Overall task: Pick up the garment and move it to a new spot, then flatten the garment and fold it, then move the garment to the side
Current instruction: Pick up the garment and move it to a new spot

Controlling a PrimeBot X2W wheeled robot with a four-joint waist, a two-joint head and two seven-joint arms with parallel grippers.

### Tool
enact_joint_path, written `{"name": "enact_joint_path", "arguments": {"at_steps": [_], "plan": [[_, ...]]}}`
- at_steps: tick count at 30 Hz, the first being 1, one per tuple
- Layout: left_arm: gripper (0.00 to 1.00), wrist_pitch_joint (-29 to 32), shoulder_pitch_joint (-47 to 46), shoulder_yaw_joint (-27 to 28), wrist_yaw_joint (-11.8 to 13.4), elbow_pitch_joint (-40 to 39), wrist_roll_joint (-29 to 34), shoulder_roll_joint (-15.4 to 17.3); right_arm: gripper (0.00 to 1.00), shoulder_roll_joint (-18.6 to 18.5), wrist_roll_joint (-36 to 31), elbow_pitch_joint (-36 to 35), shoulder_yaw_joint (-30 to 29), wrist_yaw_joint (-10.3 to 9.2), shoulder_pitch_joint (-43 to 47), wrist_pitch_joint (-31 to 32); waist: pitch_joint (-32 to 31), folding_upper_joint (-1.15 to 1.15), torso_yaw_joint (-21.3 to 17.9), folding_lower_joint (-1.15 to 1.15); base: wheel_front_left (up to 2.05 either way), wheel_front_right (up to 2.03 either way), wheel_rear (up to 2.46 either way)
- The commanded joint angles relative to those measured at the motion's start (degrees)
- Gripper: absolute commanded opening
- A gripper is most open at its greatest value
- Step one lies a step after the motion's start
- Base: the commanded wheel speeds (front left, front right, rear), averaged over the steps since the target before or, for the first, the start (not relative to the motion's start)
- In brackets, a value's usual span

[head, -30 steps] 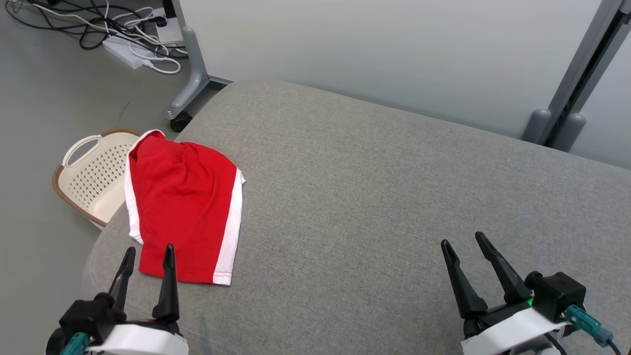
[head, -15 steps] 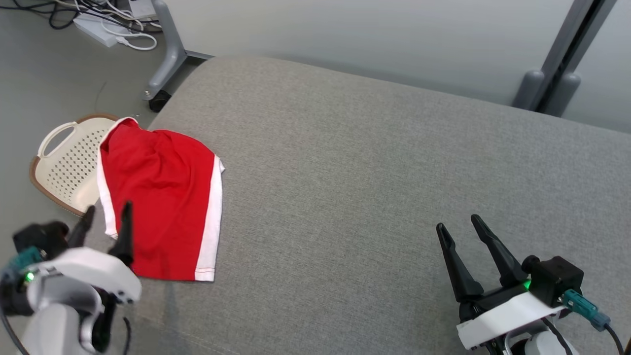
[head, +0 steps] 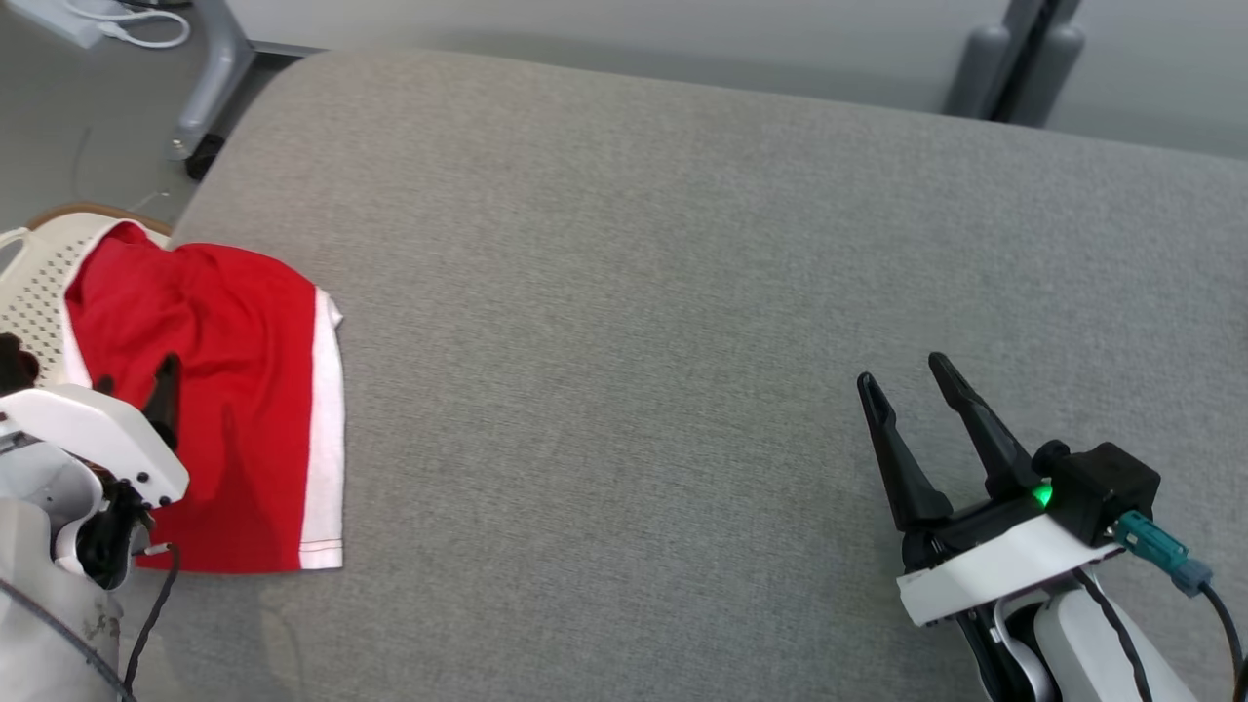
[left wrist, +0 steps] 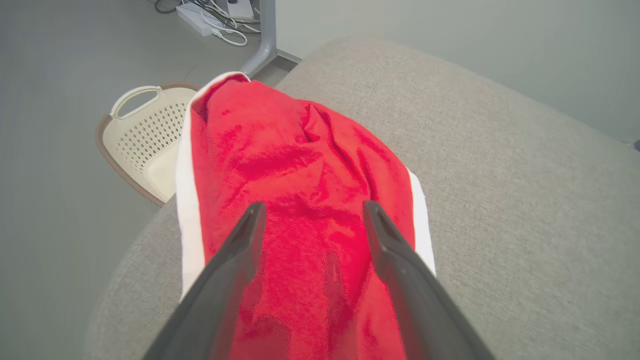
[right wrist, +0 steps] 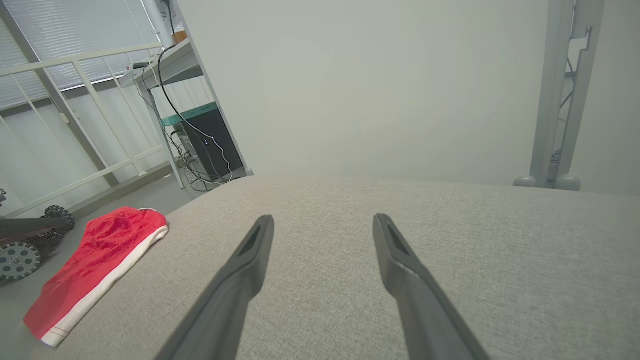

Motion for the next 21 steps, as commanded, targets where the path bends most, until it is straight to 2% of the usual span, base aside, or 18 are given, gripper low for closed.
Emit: {"name": "enact_joint_path", "arguments": {"at_steps": [1,4,10,20,21], "plan": [[1.0,1.4,-0.9,-0.63,-0.43,1.42,-0.91,-0.04,1.0,-0.51,-0.26,-0.19,-0.15,0.02,-0.73,-0.24,1.67,0.0,-1.69,0.0,0.0,0.0,0.0],[1.0,5.24,-3.82,-2.1,-0.36,5.1,-2.85,1.36,1.0,-0.47,-0.43,-0.35,-0.29,0.02,-1.95,-0.24,3.3,0.0,-3.23,0.0,0.0,0.0,0.0],[1.0,11.38,-5.45,-6.07,-0.41,9.37,-8.27,2.04,1.0,-0.86,-0.84,-0.16,0.12,0.02,-3.54,-0.24,6.05,0.0,-5.71,0.0,0.0,0.0,0.0],[1.0,25.17,-1.35,-13.75,-0.6,12.2,-17.39,0.02,1.0,-0.38,-0.97,0.0,-0.63,0.02,-4.33,-0.24,7.07,0.0,-7.08,0.0,0.0,0.0,0.0],[0.91,25.35,-1.19,-14.15,-0.6,11.98,-17.97,0.32,1.0,-0.39,-0.92,0.12,-0.67,0.02,-4.37,-0.24,6.95,0.0,-7.08,0.0,0.0,0.0,0.0]]}}
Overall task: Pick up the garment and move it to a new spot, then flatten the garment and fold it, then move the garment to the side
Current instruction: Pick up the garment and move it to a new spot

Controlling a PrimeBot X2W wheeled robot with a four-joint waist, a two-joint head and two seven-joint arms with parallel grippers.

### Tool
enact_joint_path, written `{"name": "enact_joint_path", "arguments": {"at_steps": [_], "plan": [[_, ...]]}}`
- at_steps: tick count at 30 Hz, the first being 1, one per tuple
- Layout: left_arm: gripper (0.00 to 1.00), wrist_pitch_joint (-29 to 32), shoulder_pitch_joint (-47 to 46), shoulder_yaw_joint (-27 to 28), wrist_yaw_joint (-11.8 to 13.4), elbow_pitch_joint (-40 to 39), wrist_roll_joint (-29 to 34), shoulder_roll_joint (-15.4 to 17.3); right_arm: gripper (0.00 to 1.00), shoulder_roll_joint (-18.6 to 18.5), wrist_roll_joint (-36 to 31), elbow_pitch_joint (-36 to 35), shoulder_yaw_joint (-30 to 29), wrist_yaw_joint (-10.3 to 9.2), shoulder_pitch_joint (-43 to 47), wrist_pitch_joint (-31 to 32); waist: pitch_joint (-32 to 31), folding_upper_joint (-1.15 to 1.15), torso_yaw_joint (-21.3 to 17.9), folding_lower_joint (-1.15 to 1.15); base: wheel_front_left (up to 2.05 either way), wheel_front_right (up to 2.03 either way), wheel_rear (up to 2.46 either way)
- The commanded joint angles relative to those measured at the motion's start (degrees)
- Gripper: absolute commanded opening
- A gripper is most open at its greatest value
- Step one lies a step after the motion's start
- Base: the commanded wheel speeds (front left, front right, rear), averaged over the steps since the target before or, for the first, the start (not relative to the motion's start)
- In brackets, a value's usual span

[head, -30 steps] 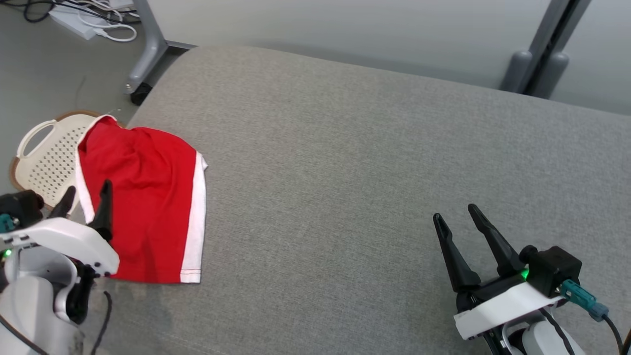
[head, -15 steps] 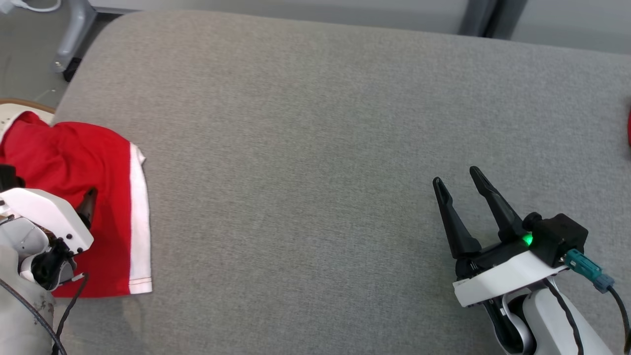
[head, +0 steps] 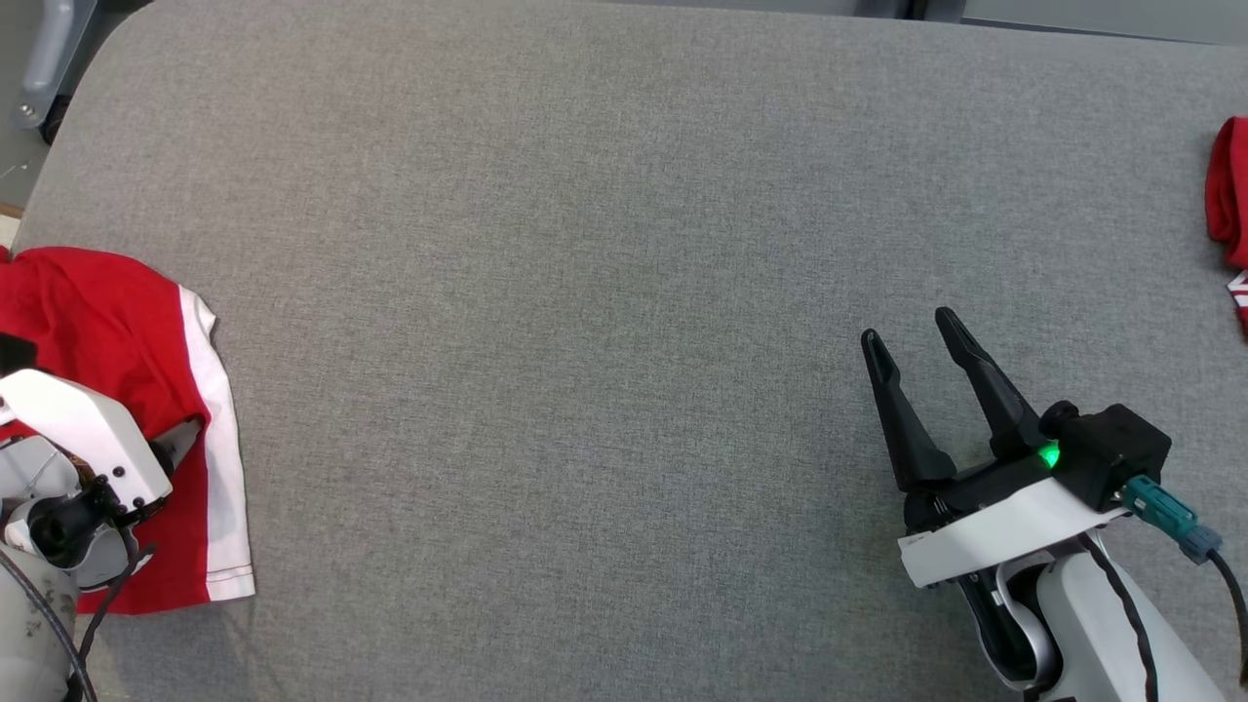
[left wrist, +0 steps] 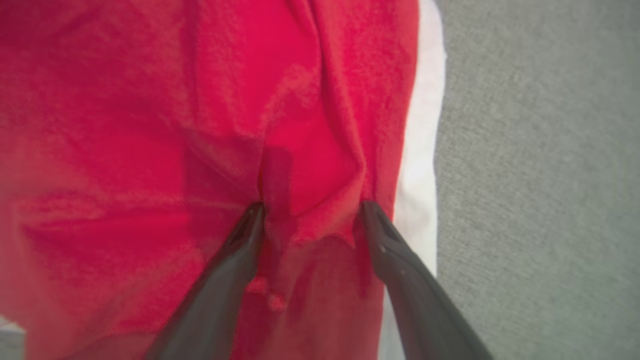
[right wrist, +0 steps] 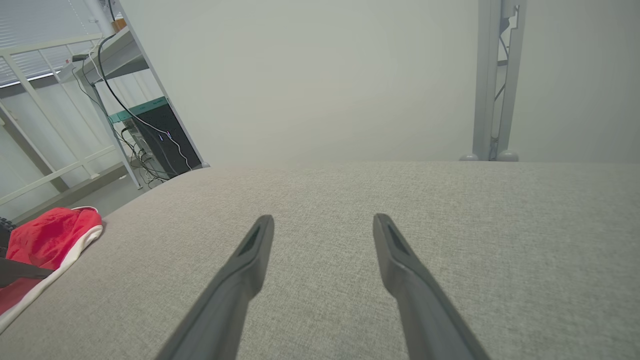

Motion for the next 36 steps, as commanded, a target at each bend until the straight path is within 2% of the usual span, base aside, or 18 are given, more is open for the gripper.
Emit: {"name": "enact_joint_path", "arguments": {"at_steps": [1,2,4,5,6,15,19,25,33,36], "plan": [[0.68,3.04,4.35,-2.55,-0.47,1.83,-1.47,-4.06,1.0,-0.05,-0.21,0.18,-0.36,0.02,-0.43,-0.24,-0.3,0.0,0.02,0.0,0.0,0.0,0.0],[0.47,2.85,4.4,-2.95,-0.47,1.65,-1.84,-3.75,1.0,0.03,-0.22,0.26,-0.33,0.02,-0.45,-0.24,-0.44,0.0,0.03,0.0,0.0,0.0,0.0],[0.23,2.11,4.4,-3.74,-0.47,1.24,-2.54,-3.14,1.0,0.09,-0.22,0.44,-0.31,0.02,-0.45,-0.24,-0.85,0.0,0.07,0.0,0.0,0.0,0.0],[0.05,1.72,4.25,-4.1,-0.46,1.14,-2.85,-2.8,1.0,0.11,-0.18,0.49,-0.26,0.02,-0.46,-0.24,-0.99,0.0,0.09,0.0,0.0,0.0,0.0],[0.0,1.39,4.11,-4.5,-0.45,1.06,-3.25,-2.52,1.0,0.14,-0.14,0.58,-0.24,0.02,-0.47,-0.24,-1.15,0.0,0.11,0.0,0.0,0.0,0.0],[0.0,-2.97,4.21,-7.65,-0.45,-1.84,-5.34,0.54,1.0,0.61,0.29,0.93,-0.09,0.02,0.14,-0.24,-3.3,0.0,-0.2,0.0,0.0,0.0,0.0],[0.0,-6.16,4.58,-11.21,-0.31,-7.96,-6.19,2.97,1.0,1.14,0.66,1.02,-0.49,0.02,1.37,-0.24,-5.98,0.0,-0.65,0.0,0.0,0.0,0.0],[0.0,-7.19,5.65,-16.29,-0.31,-17.22,-7.04,4.94,1.0,1.64,1.23,1.09,-0.58,0.02,2.81,-0.24,-9.93,0.0,-1.65,0.0,0.0,0.0,0.0],[0.0,-5.21,4.9,-21.12,-0.3,-28.8,-6.27,7.64,1.0,2.32,1.87,0.95,-0.66,0.02,4.58,-0.24,-14.05,0.0,-6.54,0.0,0.0,0.0,0.0],[0.0,-3.84,4.56,-22.49,-0.3,-32.88,-5.9,7.67,1.0,2.46,2.04,0.88,-0.93,0.02,5.0,-0.24,-14.99,0.0,-9.07,0.0,0.0,0.0,0.0]]}}
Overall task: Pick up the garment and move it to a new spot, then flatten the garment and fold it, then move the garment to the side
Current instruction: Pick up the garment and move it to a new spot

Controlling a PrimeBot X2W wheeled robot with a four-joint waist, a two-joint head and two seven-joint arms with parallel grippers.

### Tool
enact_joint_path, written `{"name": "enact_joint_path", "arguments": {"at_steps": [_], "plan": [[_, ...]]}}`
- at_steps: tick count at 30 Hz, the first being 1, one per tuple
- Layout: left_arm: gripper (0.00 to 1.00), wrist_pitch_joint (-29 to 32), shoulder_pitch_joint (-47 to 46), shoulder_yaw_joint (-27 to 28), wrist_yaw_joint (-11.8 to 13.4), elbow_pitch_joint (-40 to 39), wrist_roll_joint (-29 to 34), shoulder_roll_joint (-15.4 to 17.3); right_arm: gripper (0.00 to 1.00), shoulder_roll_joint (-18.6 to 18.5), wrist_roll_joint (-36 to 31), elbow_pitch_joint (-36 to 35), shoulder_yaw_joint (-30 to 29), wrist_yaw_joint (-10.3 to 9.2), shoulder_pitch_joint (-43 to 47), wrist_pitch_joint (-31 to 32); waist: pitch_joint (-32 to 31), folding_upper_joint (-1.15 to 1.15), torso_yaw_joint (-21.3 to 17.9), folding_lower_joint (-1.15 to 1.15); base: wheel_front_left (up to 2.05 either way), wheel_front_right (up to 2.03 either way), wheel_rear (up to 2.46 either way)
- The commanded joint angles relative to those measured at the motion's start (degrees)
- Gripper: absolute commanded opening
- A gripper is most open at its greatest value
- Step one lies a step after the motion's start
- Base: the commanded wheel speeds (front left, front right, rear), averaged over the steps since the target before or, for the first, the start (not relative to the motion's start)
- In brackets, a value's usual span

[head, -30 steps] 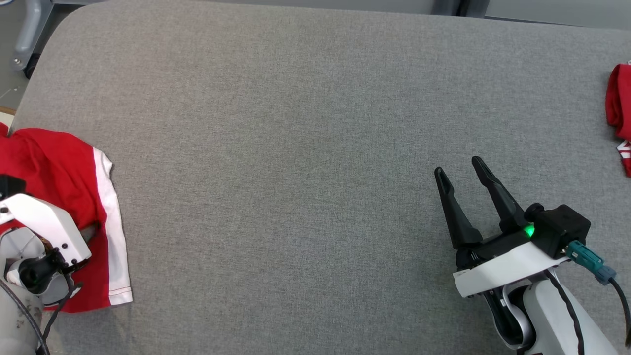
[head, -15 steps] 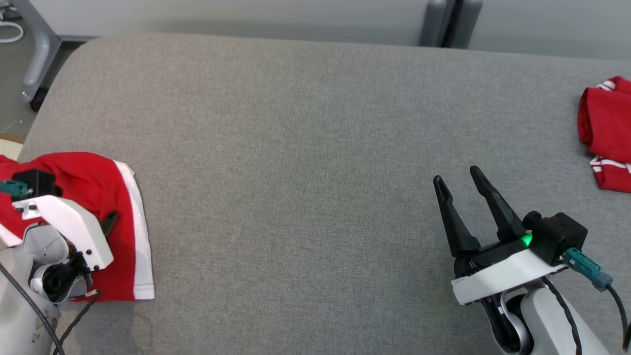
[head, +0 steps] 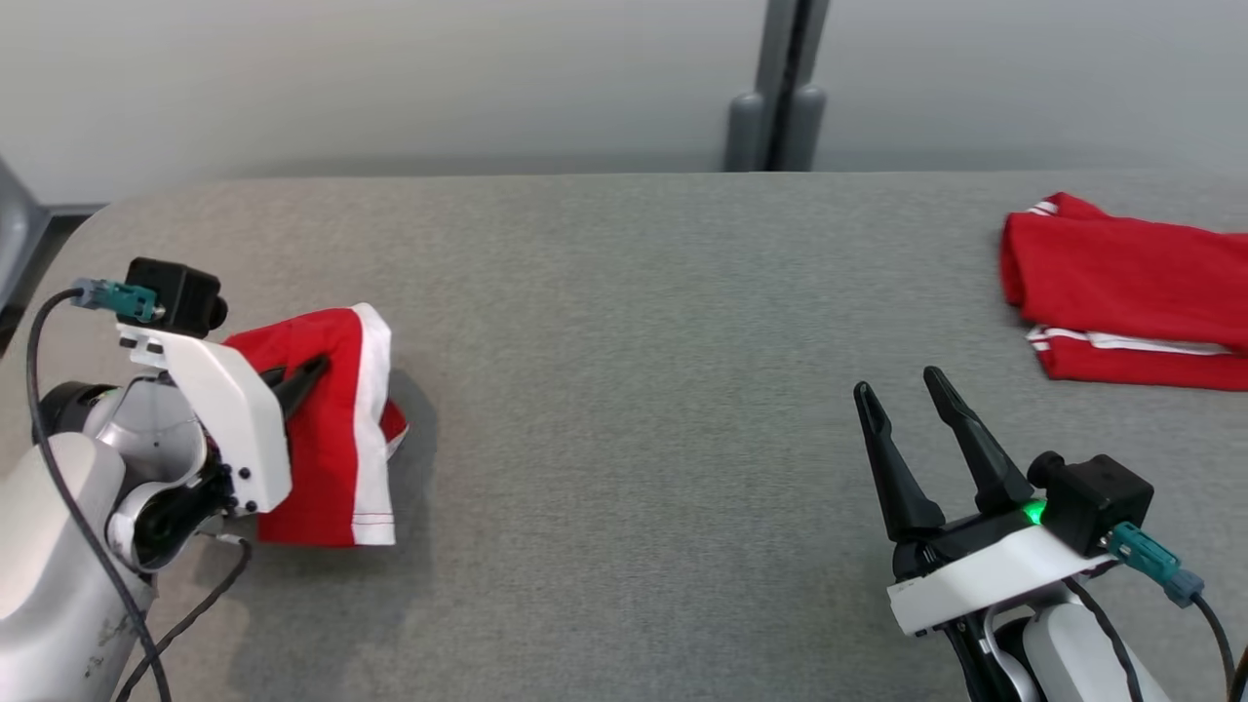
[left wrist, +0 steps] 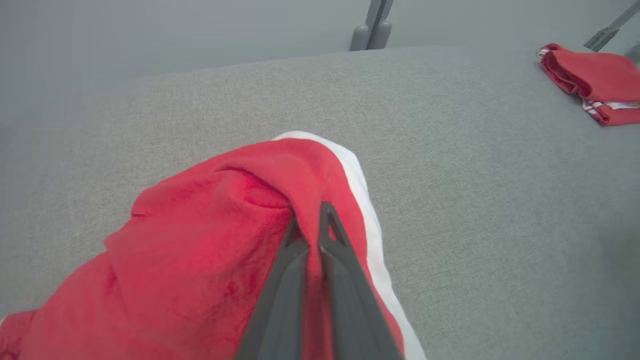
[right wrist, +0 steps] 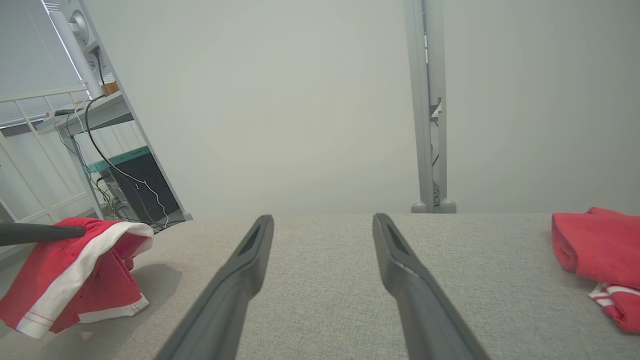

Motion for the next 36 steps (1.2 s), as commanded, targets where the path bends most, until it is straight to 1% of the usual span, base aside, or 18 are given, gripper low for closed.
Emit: {"name": "enact_joint_path", "arguments": {"at_steps": [1,5,10,15,19,23,25,28,29,30,32,33,34,35,36], "plan": [[0.0,0.74,-0.54,-0.67,-0.09,-2.0,0.36,-0.11,1.0,-0.17,0.36,-0.02,-0.22,0.02,0.56,-0.24,-1.55,0.0,-3.01,0.0,0.0,0.0,0.0],[0.0,2.88,-2.15,-2.06,0.01,-6.0,0.88,-0.09,1.0,0.1,0.57,-0.19,-0.56,0.02,0.79,-0.24,-1.94,0.0,-6.78,0.0,0.0,0.0,0.0],[0.0,5.46,-4.71,-4.76,-0.02,-9.41,1.76,-1.53,1.0,0.57,1.0,-0.64,-1.17,0.02,0.59,-0.24,-1.91,0.0,-11.7,0.0,0.0,0.0,0.0],[0.0,7.16,-8.69,-8.22,-0.05,-11.57,2.81,-3.72,1.0,0.95,1.11,-1.26,-2.35,0.02,0.63,-0.24,-1.2,0.0,-16.02,0.0,0.0,0.0,0.0],[0.0,6.94,-11.68,-10.41,-0.06,-13.49,2.35,-4.87,1.0,1.12,1.06,-1.56,-3.52,0.02,0.94,-0.24,-0.82,0.0,-17.93,0.0,0.0,0.0,0.0],[0.0,4.79,-14.44,-13.92,-0.07,-17.51,0.6,-5.7,1.0,1.46,0.6,-2.07,-4.23,0.02,0.87,-0.24,-0.25,0.0,-19.54,0.0,0.0,0.0,0.0],[0.0,3.99,-14.72,-15.93,-0.05,-19.26,-1.01,-4.91,1.0,1.52,0.46,-2.23,-4.57,0.02,0.8,-0.24,0.09,0.0,-19.93,0.0,0.0,0.0,0.0],[0.0,3.78,-13.8,-18.08,-0.04,-19.61,-2.71,-2.36,1.0,1.62,0.29,-2.58,-5.0,0.02,0.93,-0.24,0.51,0.0,-19.95,0.0,0.0,0.0,0.0],[0.04,4.06,-13.08,-19.02,-0.04,-19.17,-2.84,-1.53,1.0,1.63,0.31,-2.56,-5.06,0.02,1.06,-0.24,0.64,0.0,-19.81,0.0,0.0,0.0,0.0],[0.11,4.26,-12.45,-19.93,-0.04,-18.57,-3.12,-0.78,1.0,1.61,0.27,-2.55,-5.15,0.02,1.13,-0.24,0.77,0.0,-19.61,0.0,0.0,0.0,0.0],[0.15,4.43,-11.24,-21.82,-0.04,-17.17,-3.68,0.83,1.0,1.55,0.09,-2.46,-5.0,0.02,1.04,-0.24,1.01,0.0,-19.1,0.0,0.0,0.0,0.0],[0.19,4.4,-10.56,-22.57,-0.04,-16.38,-4.31,1.49,1.0,1.52,0.03,-2.41,-4.94,0.02,0.93,-0.24,1.12,0.0,-18.77,0.0,0.0,0.0,0.0],[0.26,3.96,-9.41,-24.24,-0.04,-14.44,-5.3,2.66,1.0,1.42,-0.02,-2.21,-4.63,0.02,0.52,-0.24,1.34,0.0,-18.11,0.0,0.0,0.0,0.0],[0.26,3.96,-9.41,-24.24,-0.04,-14.44,-5.3,2.66,1.0,1.42,-0.02,-2.21,-4.63,0.02,0.52,-0.24,1.34,0.0,-18.11,0.0,0.0,0.0,0.0],[0.29,3.61,-9.01,-25.15,-0.04,-13.62,-5.44,3.33,1.0,1.38,0.04,-2.12,-4.37,0.02,0.26,-0.23,1.45,0.0,-17.83,0.0,0.0,0.0,0.0]]}}
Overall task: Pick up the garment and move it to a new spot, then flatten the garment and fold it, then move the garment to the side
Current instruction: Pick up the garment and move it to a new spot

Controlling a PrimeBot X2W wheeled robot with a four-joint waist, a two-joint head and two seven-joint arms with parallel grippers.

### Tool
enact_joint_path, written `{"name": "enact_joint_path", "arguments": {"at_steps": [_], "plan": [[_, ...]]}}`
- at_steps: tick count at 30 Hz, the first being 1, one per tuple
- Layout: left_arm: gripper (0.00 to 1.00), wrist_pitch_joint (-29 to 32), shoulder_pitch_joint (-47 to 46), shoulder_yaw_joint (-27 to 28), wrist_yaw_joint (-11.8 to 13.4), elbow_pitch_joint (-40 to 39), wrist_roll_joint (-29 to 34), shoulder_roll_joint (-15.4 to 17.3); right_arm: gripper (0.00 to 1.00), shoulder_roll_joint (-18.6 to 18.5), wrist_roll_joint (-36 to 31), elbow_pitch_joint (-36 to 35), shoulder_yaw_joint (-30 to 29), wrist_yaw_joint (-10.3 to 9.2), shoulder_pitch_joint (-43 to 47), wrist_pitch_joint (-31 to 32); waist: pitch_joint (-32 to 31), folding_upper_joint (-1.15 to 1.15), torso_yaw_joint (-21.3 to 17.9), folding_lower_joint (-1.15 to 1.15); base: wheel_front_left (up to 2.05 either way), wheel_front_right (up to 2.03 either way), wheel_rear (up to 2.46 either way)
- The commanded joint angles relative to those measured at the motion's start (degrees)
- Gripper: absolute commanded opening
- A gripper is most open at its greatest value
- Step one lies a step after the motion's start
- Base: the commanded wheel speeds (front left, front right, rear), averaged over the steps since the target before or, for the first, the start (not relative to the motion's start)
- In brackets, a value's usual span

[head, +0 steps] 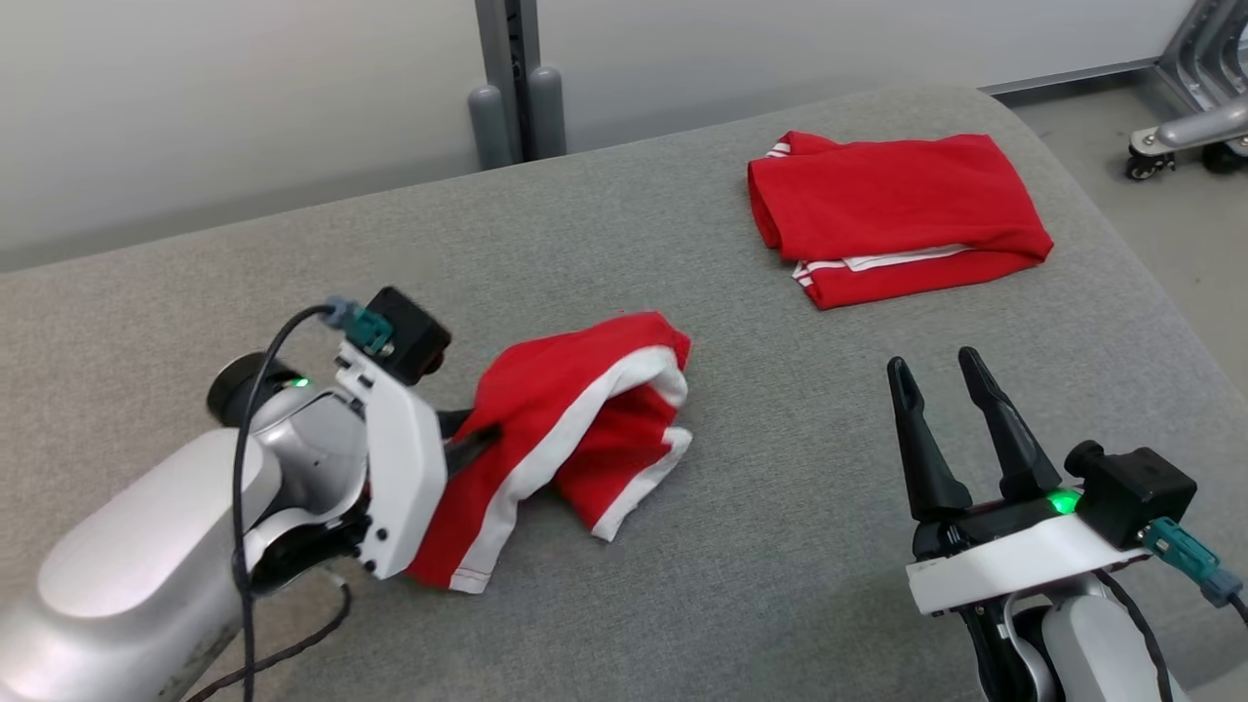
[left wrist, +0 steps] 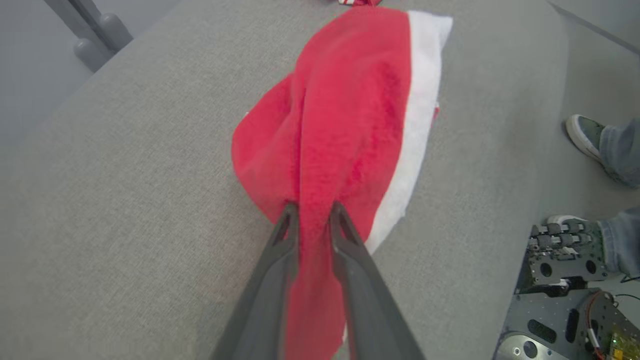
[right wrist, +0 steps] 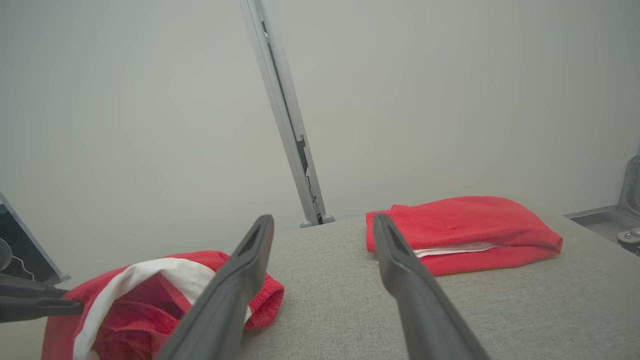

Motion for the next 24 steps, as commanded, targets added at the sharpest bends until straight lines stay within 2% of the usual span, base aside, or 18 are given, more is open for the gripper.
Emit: {"name": "enact_joint_path", "arguments": {"at_steps": [1,2,3,4,10,16,19,24], "plan": [[0.4,-0.7,0.61,-0.33,0.0,0.93,-0.41,0.66,1.0,-0.33,-0.28,0.16,0.12,0.02,-0.64,-0.24,0.19,0.0,0.51,0.0,0.0,0.0,0.0],[0.49,-1.32,0.84,-1.03,0.0,2.14,-0.73,0.91,1.0,-0.36,-0.24,0.29,0.3,0.02,-0.75,-0.24,0.22,0.0,0.85,0.0,0.0,0.0,0.0],[0.97,-2.0,0.77,-1.47,0.0,3.18,-0.87,1.13,1.0,-0.4,-0.21,0.38,0.52,0.02,-0.76,-0.24,0.27,0.0,1.16,0.0,0.0,0.0,0.0],[1.0,-2.75,0.64,-1.74,0.0,4.27,-1.2,1.24,1.0,-0.45,-0.18,0.52,0.75,0.02,-0.85,-0.24,0.27,0.0,1.48,0.0,0.0,0.0,0.0],[1.0,-6.6,-1.25,-2.67,0.0,5.97,-3.66,0.7,1.0,-1.23,-0.21,0.85,0.58,0.02,-0.68,-0.24,-0.24,0.0,3.66,0.0,0.0,0.0,0.0],[1.0,-12.8,-2.32,-0.11,0.13,3.92,-3.51,2.56,1.0,-1.75,-0.46,0.92,0.13,0.02,0.29,-0.24,-1.27,0.0,5.98,0.0,0.0,0.0,0.0],[1.0,-15.83,-0.78,1.49,2.13,2.04,-3.05,3.88,1.0,-2.09,-0.52,0.87,-0.22,0.02,0.56,-0.24,-1.82,0.0,6.99,0.0,0.0,0.0,0.0],[1.0,-22.21,3.46,5.13,7.13,-2.49,-3.72,5.87,1.0,-2.91,-0.58,0.39,-1.06,0.02,1.51,-0.24,-2.38,0.0,8.55,0.0,0.0,0.0,0.0]]}}
